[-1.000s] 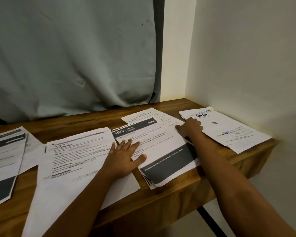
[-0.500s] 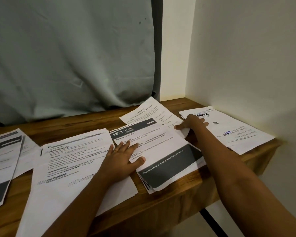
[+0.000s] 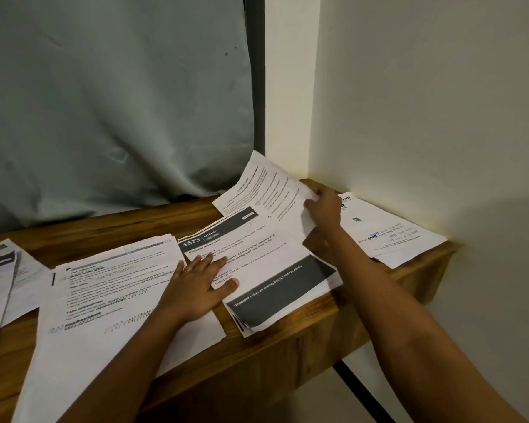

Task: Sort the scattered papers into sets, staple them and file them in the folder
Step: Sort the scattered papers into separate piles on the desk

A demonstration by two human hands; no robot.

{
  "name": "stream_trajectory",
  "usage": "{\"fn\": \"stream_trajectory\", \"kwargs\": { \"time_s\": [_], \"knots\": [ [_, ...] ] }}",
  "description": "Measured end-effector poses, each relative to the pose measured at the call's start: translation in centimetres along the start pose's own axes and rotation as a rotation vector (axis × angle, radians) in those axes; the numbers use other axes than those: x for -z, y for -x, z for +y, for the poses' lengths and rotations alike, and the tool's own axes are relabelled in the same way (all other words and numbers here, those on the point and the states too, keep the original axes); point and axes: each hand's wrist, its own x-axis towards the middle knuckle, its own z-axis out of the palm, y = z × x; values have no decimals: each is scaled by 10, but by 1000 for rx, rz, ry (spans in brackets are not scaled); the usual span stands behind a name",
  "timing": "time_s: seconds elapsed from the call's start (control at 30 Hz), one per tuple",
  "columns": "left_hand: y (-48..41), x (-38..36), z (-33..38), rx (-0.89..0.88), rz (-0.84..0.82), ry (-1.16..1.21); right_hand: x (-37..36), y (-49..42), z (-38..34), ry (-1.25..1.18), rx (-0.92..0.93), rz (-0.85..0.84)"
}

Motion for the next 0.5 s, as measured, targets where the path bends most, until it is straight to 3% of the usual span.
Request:
{"fn": "stream_trajectory", "kwargs": {
  "time_s": [0.3,0.5],
  "knots": [
    [3,1,2,11,39,68,56,-6,-27,-340,-75,329],
    [16,14,8,67,146,360,56,20,-59,-590,-156,337]
  ]
}}
